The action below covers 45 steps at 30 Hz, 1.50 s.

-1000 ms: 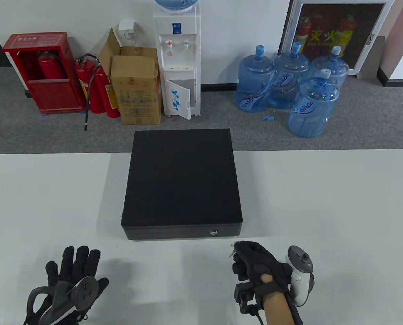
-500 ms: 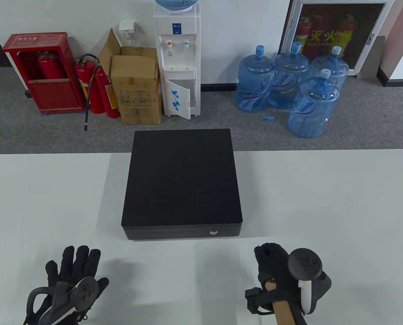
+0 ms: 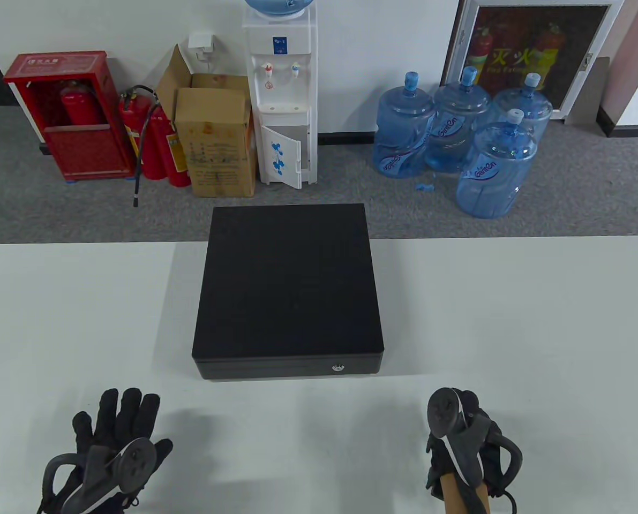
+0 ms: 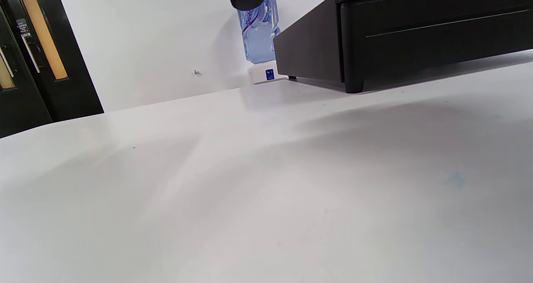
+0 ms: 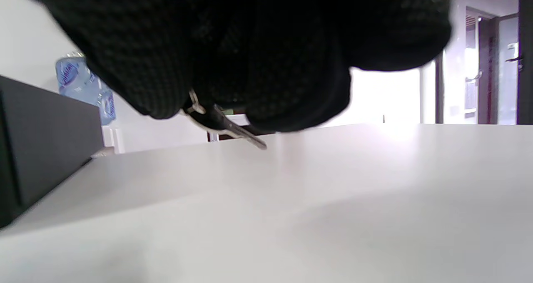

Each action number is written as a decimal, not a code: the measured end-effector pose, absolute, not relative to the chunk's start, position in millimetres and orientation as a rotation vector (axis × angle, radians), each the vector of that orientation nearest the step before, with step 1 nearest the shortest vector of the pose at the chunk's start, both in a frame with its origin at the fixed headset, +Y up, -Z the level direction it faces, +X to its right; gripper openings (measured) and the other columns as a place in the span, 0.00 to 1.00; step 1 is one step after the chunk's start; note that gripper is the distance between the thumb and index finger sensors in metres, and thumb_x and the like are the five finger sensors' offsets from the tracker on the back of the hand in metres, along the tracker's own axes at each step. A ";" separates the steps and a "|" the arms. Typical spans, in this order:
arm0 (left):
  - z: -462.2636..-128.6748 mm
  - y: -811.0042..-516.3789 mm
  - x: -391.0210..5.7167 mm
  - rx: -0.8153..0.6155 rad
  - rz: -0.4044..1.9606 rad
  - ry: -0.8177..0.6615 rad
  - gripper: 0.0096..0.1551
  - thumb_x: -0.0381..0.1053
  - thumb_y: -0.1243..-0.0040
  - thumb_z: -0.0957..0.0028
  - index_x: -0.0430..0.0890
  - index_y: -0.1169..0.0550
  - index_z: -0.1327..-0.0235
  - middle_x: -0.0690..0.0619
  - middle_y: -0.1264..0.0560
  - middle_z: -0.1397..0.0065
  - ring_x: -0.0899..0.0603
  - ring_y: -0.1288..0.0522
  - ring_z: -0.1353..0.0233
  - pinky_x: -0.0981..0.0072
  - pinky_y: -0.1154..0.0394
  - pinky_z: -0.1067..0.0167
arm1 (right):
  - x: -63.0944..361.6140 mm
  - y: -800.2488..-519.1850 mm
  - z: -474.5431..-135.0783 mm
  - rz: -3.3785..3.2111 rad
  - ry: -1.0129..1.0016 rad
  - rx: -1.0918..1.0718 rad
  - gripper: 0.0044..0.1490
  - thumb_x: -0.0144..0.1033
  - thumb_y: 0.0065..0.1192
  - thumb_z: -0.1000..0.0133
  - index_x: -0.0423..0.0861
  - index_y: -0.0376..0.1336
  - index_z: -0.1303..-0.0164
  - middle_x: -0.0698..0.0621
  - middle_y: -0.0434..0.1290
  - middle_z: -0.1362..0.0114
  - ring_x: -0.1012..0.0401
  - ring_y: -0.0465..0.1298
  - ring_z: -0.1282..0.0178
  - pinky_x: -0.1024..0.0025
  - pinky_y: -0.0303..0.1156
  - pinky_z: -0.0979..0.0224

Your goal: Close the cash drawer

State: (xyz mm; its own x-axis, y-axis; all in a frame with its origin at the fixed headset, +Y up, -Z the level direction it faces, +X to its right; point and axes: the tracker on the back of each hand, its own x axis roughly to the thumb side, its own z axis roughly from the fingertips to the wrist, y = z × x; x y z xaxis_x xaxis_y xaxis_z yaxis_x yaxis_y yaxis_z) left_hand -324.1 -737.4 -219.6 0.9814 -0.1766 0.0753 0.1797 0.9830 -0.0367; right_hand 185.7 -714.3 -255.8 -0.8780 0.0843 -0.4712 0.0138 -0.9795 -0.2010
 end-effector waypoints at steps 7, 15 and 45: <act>-219.7 -737.0 -323.4 -0.046 -0.180 -0.072 0.49 0.75 0.66 0.46 0.56 0.54 0.13 0.45 0.50 0.06 0.30 0.56 0.10 0.23 0.53 0.25 | 196.7 -734.8 -264.8 3.165 -0.244 -0.854 0.27 0.53 0.74 0.58 0.53 0.74 0.52 0.51 0.82 0.49 0.62 0.85 0.67 0.64 0.82 0.56; -219.4 -735.5 -325.0 -0.043 -0.171 -0.064 0.49 0.75 0.66 0.46 0.56 0.54 0.13 0.45 0.50 0.06 0.30 0.56 0.10 0.23 0.53 0.25 | 206.3 -747.8 -274.1 3.163 -0.075 -0.932 0.27 0.53 0.74 0.58 0.53 0.74 0.53 0.52 0.82 0.49 0.62 0.85 0.67 0.64 0.82 0.56; -219.4 -733.3 -324.9 -0.038 -0.181 -0.058 0.49 0.75 0.66 0.46 0.56 0.54 0.13 0.45 0.50 0.06 0.30 0.56 0.10 0.23 0.53 0.25 | 207.8 -760.9 -291.6 2.972 0.208 -1.050 0.28 0.53 0.69 0.56 0.53 0.72 0.47 0.54 0.80 0.44 0.61 0.85 0.60 0.61 0.82 0.50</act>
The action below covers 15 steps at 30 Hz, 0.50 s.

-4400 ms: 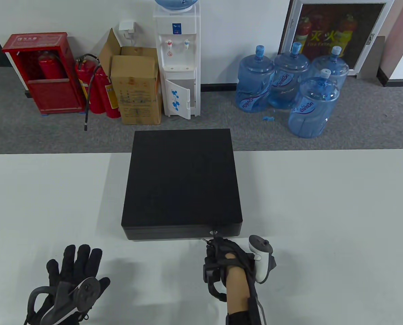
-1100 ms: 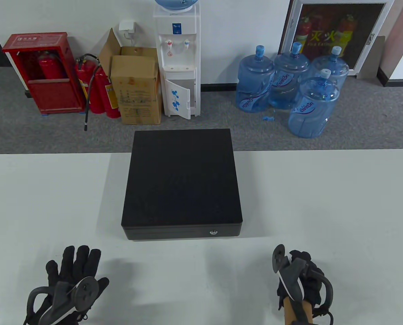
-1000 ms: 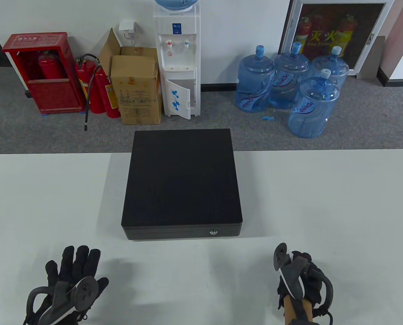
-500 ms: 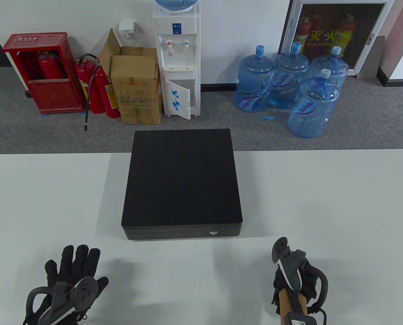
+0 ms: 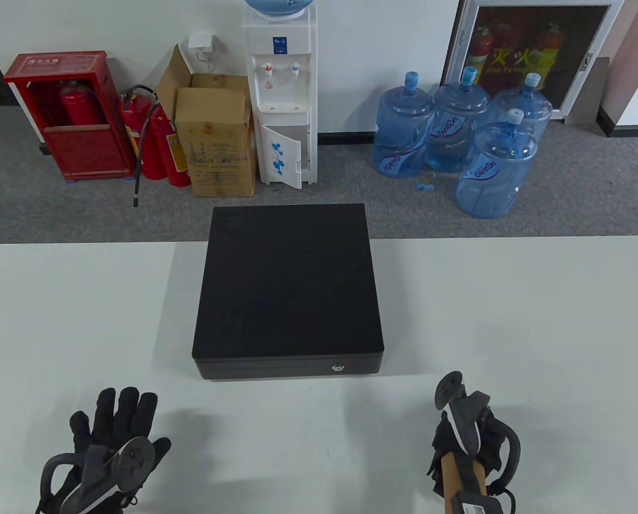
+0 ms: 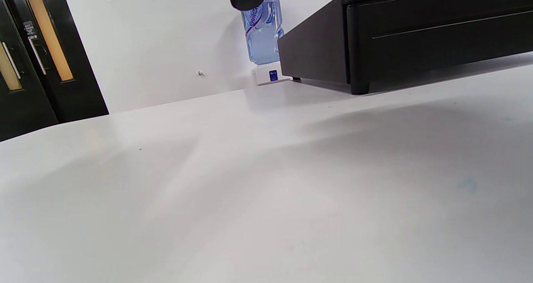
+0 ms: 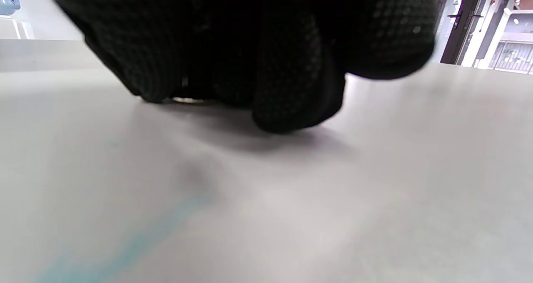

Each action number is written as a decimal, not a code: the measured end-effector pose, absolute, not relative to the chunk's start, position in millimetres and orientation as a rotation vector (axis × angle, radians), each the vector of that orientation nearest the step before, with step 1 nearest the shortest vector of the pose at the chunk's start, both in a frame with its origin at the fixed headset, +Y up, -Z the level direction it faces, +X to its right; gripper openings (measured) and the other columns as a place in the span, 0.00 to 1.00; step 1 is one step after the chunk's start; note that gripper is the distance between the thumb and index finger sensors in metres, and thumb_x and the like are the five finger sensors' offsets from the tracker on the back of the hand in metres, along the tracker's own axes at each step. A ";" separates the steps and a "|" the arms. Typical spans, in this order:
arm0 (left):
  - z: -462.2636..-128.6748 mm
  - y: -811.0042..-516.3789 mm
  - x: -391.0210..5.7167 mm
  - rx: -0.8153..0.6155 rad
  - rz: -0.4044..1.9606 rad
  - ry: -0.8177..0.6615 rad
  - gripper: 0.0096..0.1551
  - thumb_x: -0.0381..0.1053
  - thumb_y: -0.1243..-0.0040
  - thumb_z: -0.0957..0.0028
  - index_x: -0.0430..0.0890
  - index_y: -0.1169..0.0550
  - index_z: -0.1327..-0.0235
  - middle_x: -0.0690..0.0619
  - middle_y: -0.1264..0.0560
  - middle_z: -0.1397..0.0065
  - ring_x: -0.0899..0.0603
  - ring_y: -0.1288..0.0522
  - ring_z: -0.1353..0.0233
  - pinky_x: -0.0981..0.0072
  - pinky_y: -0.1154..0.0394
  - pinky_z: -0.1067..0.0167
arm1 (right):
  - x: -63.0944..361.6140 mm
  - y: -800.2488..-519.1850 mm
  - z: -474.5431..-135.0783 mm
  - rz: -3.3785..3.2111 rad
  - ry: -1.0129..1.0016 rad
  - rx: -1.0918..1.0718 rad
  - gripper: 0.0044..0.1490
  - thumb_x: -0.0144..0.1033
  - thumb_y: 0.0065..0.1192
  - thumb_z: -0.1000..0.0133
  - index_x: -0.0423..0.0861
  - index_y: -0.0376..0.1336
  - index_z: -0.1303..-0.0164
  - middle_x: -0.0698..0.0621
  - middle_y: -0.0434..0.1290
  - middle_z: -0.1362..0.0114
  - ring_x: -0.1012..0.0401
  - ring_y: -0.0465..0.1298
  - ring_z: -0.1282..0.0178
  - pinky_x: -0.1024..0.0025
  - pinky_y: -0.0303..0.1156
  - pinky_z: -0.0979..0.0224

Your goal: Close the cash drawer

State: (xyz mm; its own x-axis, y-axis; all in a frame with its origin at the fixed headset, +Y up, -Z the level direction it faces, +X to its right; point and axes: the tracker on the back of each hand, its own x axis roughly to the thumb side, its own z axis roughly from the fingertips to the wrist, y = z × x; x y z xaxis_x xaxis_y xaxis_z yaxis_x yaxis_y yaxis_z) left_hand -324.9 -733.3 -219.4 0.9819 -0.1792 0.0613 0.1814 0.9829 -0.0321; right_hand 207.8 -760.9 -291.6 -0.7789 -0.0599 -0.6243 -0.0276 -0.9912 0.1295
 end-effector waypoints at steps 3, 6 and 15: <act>-219.4 -733.2 -325.2 -0.039 -0.180 -0.055 0.49 0.75 0.66 0.46 0.56 0.54 0.13 0.45 0.50 0.06 0.30 0.56 0.10 0.23 0.53 0.25 | 210.2 -761.5 -293.0 -2.937 -0.245 1.058 0.28 0.55 0.68 0.55 0.55 0.72 0.47 0.54 0.79 0.42 0.61 0.84 0.59 0.61 0.81 0.48; -219.7 -734.1 -325.4 -0.047 -0.181 -0.053 0.49 0.75 0.66 0.46 0.56 0.54 0.13 0.45 0.50 0.06 0.30 0.56 0.10 0.23 0.53 0.25 | 215.3 -762.7 -294.2 -2.952 -0.238 1.062 0.28 0.57 0.67 0.56 0.57 0.72 0.47 0.56 0.79 0.42 0.61 0.84 0.57 0.60 0.81 0.47; -218.7 -730.2 -328.1 -0.033 -0.175 -0.041 0.49 0.75 0.66 0.46 0.56 0.55 0.13 0.45 0.50 0.06 0.30 0.56 0.10 0.23 0.53 0.25 | 215.3 -746.6 -281.4 -3.051 -0.180 1.074 0.37 0.60 0.64 0.55 0.55 0.68 0.37 0.53 0.77 0.33 0.57 0.84 0.45 0.54 0.79 0.38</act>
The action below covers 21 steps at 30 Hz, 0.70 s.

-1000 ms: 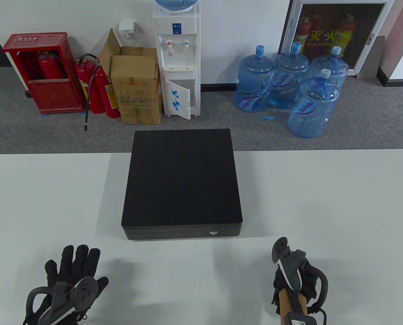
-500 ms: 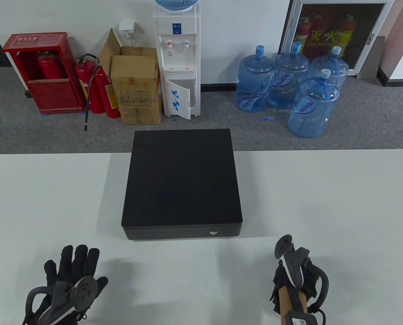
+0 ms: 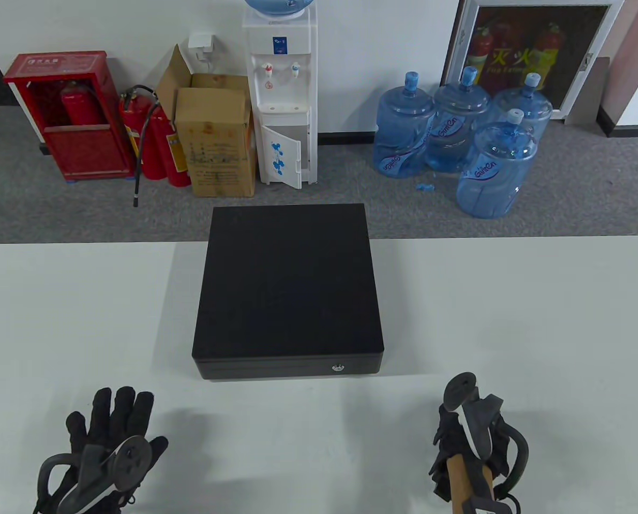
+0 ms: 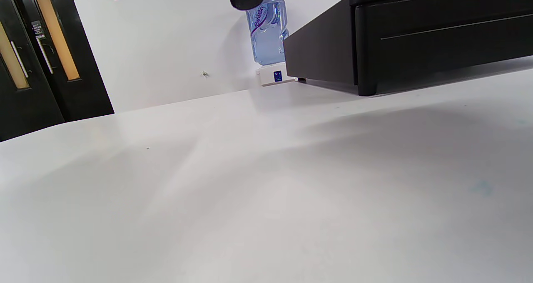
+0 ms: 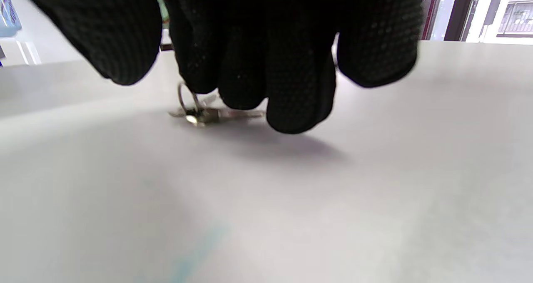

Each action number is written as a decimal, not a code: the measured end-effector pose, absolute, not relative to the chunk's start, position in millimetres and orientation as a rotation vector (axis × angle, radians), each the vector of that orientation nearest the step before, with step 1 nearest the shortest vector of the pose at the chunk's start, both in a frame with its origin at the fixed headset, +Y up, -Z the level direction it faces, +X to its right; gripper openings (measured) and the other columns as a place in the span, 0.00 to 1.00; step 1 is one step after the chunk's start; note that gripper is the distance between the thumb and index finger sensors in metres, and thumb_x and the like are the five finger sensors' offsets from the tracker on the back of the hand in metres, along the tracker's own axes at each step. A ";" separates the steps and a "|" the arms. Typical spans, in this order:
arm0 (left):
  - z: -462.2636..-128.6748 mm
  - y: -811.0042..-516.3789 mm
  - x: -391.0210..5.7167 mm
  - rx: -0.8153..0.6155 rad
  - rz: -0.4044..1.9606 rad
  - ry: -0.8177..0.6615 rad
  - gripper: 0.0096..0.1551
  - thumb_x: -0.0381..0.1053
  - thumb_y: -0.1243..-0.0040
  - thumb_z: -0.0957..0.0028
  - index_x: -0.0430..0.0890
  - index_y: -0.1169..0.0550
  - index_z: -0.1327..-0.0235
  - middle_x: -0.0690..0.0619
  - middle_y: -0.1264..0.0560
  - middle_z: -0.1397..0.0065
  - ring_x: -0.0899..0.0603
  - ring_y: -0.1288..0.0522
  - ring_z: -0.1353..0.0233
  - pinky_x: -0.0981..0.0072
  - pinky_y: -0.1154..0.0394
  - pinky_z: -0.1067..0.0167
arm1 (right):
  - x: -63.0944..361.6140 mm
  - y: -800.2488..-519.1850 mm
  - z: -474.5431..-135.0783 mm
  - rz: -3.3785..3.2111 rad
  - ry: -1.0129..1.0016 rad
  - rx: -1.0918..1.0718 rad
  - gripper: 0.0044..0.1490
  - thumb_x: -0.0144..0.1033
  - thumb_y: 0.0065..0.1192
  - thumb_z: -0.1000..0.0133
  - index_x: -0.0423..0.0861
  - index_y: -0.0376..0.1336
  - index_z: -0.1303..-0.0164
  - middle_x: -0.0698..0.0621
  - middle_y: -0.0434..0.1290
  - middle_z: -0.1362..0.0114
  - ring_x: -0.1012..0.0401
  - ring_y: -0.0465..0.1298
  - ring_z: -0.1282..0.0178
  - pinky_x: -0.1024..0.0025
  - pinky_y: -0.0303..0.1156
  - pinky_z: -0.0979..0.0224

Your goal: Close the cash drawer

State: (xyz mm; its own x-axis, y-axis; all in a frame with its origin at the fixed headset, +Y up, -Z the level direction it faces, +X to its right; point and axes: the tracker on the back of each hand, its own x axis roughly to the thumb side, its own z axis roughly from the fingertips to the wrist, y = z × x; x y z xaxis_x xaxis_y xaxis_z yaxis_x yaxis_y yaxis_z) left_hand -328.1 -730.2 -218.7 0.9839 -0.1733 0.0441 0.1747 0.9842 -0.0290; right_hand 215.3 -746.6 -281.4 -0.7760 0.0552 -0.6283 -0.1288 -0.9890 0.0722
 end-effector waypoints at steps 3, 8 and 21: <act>-218.3 -729.5 -329.2 -0.029 -0.171 -0.038 0.49 0.75 0.66 0.46 0.56 0.55 0.13 0.45 0.50 0.06 0.30 0.56 0.10 0.23 0.53 0.25 | 209.5 -732.4 -276.1 2.891 0.093 -0.980 0.39 0.61 0.61 0.54 0.55 0.66 0.34 0.52 0.75 0.29 0.56 0.82 0.37 0.51 0.77 0.34; -216.8 -726.3 -330.9 -0.011 -0.168 -0.033 0.49 0.75 0.66 0.46 0.56 0.55 0.13 0.45 0.51 0.06 0.30 0.56 0.10 0.23 0.53 0.25 | 188.8 -703.0 -268.4 2.991 -0.071 -0.858 0.44 0.63 0.58 0.54 0.58 0.59 0.26 0.55 0.62 0.16 0.55 0.68 0.18 0.45 0.67 0.23; -215.6 -724.8 -332.5 0.011 -0.172 -0.030 0.50 0.75 0.66 0.46 0.56 0.55 0.13 0.45 0.51 0.06 0.30 0.56 0.10 0.22 0.54 0.25 | 100.8 -666.5 -246.1 3.175 -0.387 -0.396 0.49 0.72 0.39 0.55 0.69 0.44 0.20 0.63 0.40 0.10 0.59 0.42 0.10 0.41 0.43 0.17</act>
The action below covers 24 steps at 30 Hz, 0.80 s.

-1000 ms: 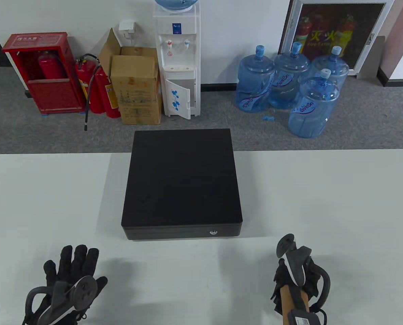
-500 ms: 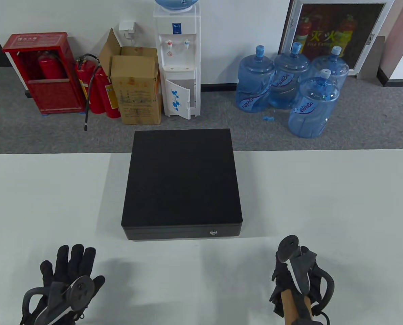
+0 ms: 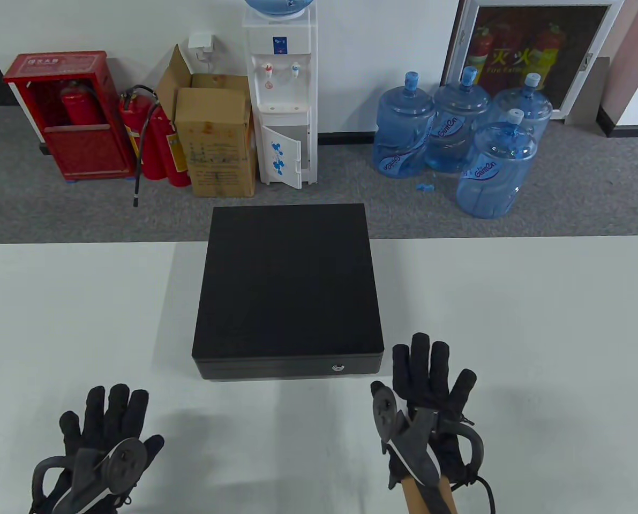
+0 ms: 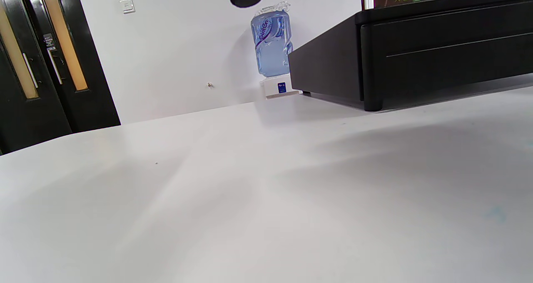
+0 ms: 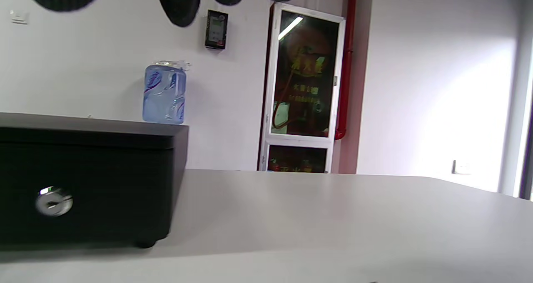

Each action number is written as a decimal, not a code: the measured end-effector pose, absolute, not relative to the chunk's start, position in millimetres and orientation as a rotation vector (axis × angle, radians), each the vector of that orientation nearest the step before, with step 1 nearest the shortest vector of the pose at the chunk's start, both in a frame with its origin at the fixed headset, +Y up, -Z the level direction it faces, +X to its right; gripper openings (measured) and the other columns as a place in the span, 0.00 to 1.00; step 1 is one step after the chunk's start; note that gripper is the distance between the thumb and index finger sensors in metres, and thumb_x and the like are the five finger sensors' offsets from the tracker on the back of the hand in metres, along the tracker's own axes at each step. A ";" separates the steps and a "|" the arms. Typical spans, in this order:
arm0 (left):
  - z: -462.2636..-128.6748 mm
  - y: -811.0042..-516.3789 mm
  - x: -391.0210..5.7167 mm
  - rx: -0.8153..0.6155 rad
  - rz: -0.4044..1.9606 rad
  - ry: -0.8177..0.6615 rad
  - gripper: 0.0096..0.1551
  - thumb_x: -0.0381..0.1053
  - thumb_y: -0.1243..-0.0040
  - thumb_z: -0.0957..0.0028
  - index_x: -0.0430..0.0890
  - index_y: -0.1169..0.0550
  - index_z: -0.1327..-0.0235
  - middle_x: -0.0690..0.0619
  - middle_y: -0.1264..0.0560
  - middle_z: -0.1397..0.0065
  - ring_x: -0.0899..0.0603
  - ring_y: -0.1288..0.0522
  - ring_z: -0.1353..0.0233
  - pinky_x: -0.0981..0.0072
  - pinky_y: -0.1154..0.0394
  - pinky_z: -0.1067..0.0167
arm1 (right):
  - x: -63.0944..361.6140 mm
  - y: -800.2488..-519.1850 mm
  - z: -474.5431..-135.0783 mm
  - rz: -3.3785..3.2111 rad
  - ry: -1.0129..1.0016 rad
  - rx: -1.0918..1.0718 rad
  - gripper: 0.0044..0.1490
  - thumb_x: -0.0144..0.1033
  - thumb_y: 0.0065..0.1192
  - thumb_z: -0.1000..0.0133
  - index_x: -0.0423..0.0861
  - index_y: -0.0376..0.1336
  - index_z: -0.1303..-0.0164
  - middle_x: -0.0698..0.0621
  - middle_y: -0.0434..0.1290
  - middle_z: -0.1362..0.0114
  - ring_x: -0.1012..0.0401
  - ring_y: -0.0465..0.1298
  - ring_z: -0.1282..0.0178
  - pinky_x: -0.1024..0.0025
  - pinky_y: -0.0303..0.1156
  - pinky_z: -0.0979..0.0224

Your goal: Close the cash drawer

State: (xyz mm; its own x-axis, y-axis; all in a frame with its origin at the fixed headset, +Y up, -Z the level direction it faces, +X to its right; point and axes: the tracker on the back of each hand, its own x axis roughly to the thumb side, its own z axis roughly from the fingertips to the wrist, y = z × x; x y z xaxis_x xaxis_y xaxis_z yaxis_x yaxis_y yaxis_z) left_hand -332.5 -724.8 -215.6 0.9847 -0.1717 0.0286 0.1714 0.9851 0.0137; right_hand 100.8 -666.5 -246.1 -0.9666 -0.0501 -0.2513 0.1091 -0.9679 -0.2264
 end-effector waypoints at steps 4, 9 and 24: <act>-214.8 -723.7 -333.9 0.019 -0.166 -0.024 0.50 0.75 0.66 0.46 0.56 0.55 0.13 0.45 0.51 0.06 0.30 0.56 0.10 0.22 0.54 0.25 | 85.9 -677.7 -245.6 -3.016 0.358 0.329 0.50 0.73 0.34 0.55 0.71 0.40 0.19 0.64 0.37 0.11 0.60 0.39 0.10 0.40 0.40 0.18; -214.9 -724.3 -333.9 0.014 -0.171 -0.022 0.50 0.75 0.66 0.46 0.56 0.55 0.13 0.45 0.51 0.06 0.30 0.56 0.10 0.22 0.54 0.25 | 69.9 -697.5 -247.3 -3.035 0.359 0.296 0.50 0.74 0.33 0.55 0.71 0.38 0.19 0.65 0.35 0.11 0.60 0.38 0.10 0.40 0.38 0.18; -215.0 -725.1 -333.2 -0.009 -0.190 -0.010 0.50 0.75 0.66 0.46 0.56 0.55 0.13 0.45 0.51 0.06 0.30 0.56 0.10 0.22 0.54 0.25 | 62.3 -736.8 -251.6 -3.033 0.288 0.237 0.49 0.73 0.33 0.55 0.70 0.39 0.20 0.65 0.35 0.11 0.60 0.37 0.10 0.39 0.37 0.19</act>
State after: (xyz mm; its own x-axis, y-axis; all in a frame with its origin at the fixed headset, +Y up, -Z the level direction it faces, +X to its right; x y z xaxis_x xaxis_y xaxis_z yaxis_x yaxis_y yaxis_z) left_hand -333.2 -725.1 -215.0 0.9819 -0.1891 0.0113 0.1892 0.9819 -0.0082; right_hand 62.3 -736.8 -251.6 -0.9843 -0.0708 -0.1617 0.0999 -0.9786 -0.1798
